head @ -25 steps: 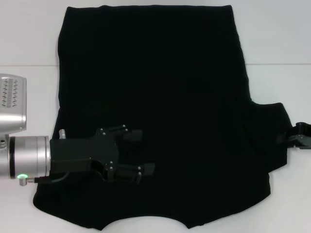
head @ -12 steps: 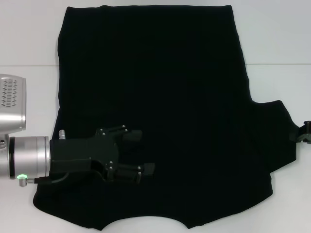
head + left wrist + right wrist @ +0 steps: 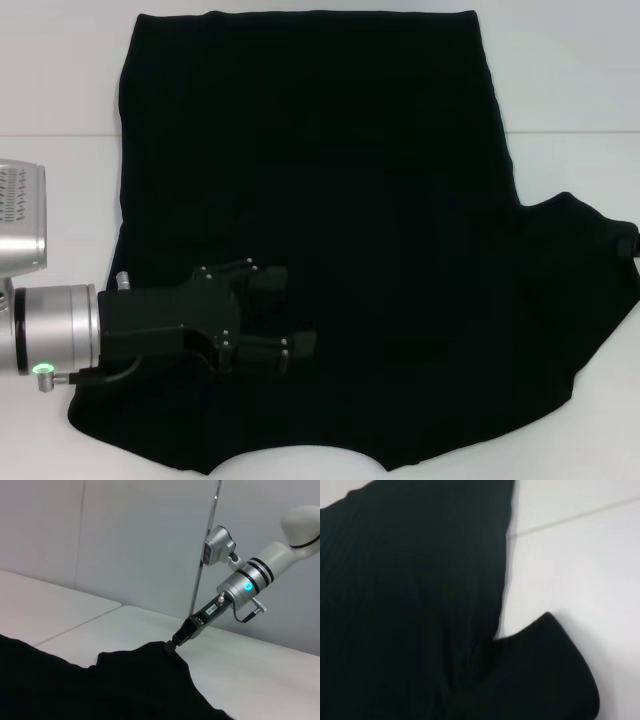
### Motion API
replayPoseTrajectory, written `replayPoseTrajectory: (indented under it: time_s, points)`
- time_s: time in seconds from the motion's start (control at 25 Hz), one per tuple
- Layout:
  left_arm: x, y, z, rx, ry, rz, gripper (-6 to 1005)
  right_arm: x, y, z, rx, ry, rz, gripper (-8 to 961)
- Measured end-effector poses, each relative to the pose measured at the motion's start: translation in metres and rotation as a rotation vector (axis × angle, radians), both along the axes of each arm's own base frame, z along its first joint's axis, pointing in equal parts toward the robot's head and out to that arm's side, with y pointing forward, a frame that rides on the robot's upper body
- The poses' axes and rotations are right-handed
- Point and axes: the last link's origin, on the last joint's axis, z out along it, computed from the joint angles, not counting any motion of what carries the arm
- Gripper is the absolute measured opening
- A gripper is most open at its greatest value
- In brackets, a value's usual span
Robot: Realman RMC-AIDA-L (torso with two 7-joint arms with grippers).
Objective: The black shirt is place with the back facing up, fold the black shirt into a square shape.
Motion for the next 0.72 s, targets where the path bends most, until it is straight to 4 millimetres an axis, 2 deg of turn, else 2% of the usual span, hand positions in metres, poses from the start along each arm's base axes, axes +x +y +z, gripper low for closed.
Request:
replayPoseTrajectory:
  time_s: [0.36, 0.56, 0.72]
  points:
    - [-0.001, 0.000, 0.001, -0.003, -0.020, 0.032, 951, -0.017, 0.011, -0.002, -0.012, -0.006, 0.072, 8]
    - [-0.001, 0.000, 0.001, -0.002, -0.022, 0.034, 950, -0.056, 0.027, -0.013, -0.048, 0.042, 0.199, 9]
    - [-0.001, 0.000, 0.001, -0.001, -0.022, 0.033, 950, -0.096, 0.043, -0.041, -0.117, 0.015, 0.289, 8]
